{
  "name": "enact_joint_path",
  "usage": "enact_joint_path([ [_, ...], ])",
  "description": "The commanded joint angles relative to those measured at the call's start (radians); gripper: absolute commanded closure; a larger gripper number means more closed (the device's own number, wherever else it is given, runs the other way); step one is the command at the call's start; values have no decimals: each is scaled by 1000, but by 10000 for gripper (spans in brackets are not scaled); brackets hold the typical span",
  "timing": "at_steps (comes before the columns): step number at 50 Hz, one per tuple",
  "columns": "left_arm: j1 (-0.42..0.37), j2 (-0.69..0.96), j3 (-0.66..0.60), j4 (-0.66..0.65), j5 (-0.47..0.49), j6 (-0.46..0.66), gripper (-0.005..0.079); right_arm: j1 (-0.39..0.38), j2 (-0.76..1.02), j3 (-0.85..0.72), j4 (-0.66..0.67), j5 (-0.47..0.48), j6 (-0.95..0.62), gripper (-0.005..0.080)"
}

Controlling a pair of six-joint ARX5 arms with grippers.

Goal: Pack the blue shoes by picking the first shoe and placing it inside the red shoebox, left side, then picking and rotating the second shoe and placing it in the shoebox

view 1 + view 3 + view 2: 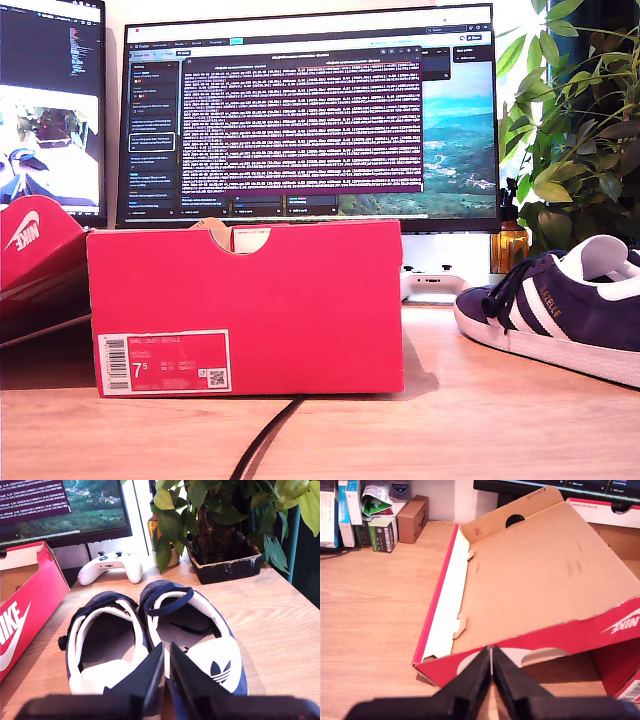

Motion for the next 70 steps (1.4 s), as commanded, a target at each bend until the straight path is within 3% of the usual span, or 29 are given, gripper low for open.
enact_joint_path([
  [1,1,-8,-22,52,20,-16,762,-1,-6,-14,10,-2,12,747],
  [7,1,-8,-22,139,93,-160,762,-1,-6,-14,11,-2,15,747],
  [13,1,-8,-22,206,199,-333,762,-1,-6,-14,91,-29,154,748],
  [18,-2,-8,-22,228,312,-380,762,-1,-6,-14,222,-55,314,750],
  [24,-29,-8,-22,221,420,-403,762,-1,-6,-14,341,-54,399,765],
  [33,-109,22,-22,187,412,-422,762,-1,-6,-7,421,-84,448,765],
  [45,-224,186,-22,194,286,-425,762,-1,32,62,293,-178,433,765],
  [52,-285,312,-22,259,221,-426,762,-1,86,142,214,-185,322,765],
  [61,-347,517,-22,444,164,-429,762,-1,184,313,88,-187,175,765],
  [70,-386,739,-22,699,153,-429,762,0,340,529,-194,-217,69,765],
])
